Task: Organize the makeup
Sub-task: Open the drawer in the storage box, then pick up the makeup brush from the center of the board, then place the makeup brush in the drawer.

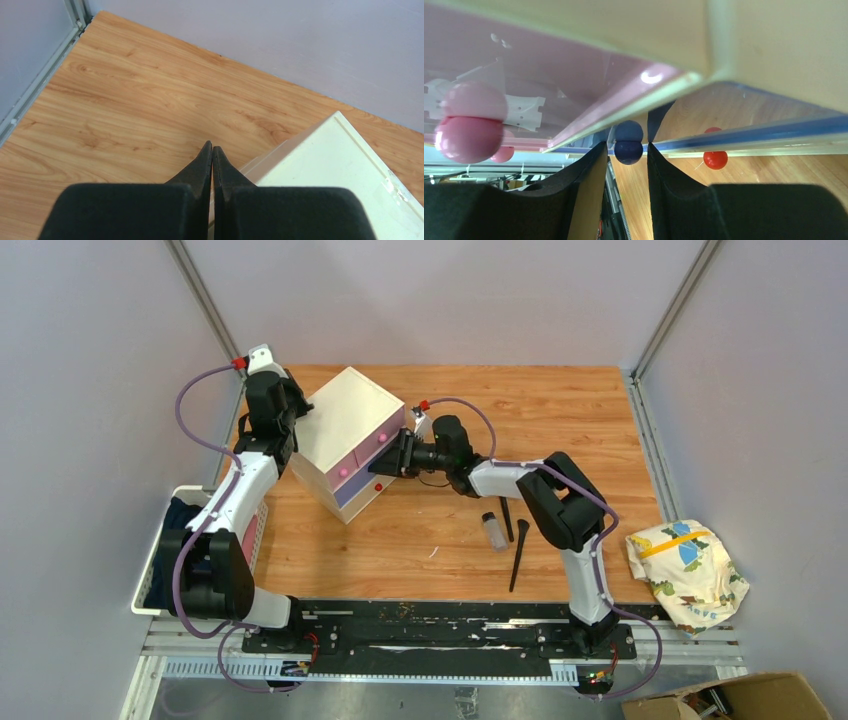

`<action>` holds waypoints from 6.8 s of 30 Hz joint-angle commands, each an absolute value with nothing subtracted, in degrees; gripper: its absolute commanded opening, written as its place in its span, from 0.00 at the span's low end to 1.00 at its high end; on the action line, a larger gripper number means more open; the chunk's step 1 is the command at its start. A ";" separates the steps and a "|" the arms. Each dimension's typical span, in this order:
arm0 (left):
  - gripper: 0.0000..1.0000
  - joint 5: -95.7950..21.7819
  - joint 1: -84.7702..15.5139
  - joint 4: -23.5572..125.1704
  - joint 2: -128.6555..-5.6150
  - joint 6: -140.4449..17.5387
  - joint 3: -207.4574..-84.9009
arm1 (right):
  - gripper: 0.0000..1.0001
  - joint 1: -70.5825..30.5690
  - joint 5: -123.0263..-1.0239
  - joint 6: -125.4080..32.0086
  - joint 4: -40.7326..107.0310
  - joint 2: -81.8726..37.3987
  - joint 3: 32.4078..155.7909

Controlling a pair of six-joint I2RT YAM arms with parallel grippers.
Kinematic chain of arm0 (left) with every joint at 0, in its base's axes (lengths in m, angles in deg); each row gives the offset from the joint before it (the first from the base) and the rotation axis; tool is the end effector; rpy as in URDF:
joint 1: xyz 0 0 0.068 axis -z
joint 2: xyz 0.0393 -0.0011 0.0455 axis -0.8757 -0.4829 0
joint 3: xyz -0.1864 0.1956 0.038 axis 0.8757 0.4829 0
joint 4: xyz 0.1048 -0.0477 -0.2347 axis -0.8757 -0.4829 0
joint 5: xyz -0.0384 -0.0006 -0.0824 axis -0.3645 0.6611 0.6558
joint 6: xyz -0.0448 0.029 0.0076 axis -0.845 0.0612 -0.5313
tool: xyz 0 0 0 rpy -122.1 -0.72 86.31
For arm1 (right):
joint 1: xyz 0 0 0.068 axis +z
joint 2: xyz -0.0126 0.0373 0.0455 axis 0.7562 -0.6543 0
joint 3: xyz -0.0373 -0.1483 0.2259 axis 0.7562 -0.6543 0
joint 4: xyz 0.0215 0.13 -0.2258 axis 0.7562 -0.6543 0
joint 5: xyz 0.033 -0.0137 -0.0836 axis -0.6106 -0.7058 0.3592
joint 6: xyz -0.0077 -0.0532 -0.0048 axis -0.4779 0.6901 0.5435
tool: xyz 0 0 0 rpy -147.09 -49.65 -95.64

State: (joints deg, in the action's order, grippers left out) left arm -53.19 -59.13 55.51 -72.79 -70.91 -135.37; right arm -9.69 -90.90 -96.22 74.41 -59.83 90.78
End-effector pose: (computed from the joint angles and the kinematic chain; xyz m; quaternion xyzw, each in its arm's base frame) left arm 0.3363 -0.0068 0.3238 -0.1715 0.7623 -0.0711 0.6200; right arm 0.3428 0.3094 0.1990 -0.1046 0.7273 0.6286 0.2551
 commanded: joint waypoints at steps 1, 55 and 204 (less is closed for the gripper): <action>0.00 -51.66 -58.31 48.09 -74.07 -70.44 -133.83 | 0.39 -10.27 -91.89 -98.04 76.38 -62.15 93.37; 0.00 -51.48 -57.29 47.19 -71.74 -70.59 -134.20 | 0.00 -11.05 -84.36 -88.70 68.71 -37.80 65.95; 0.00 -51.14 -55.39 44.73 -57.06 -71.92 -130.36 | 0.00 -12.12 -73.48 -110.32 31.20 -28.40 86.08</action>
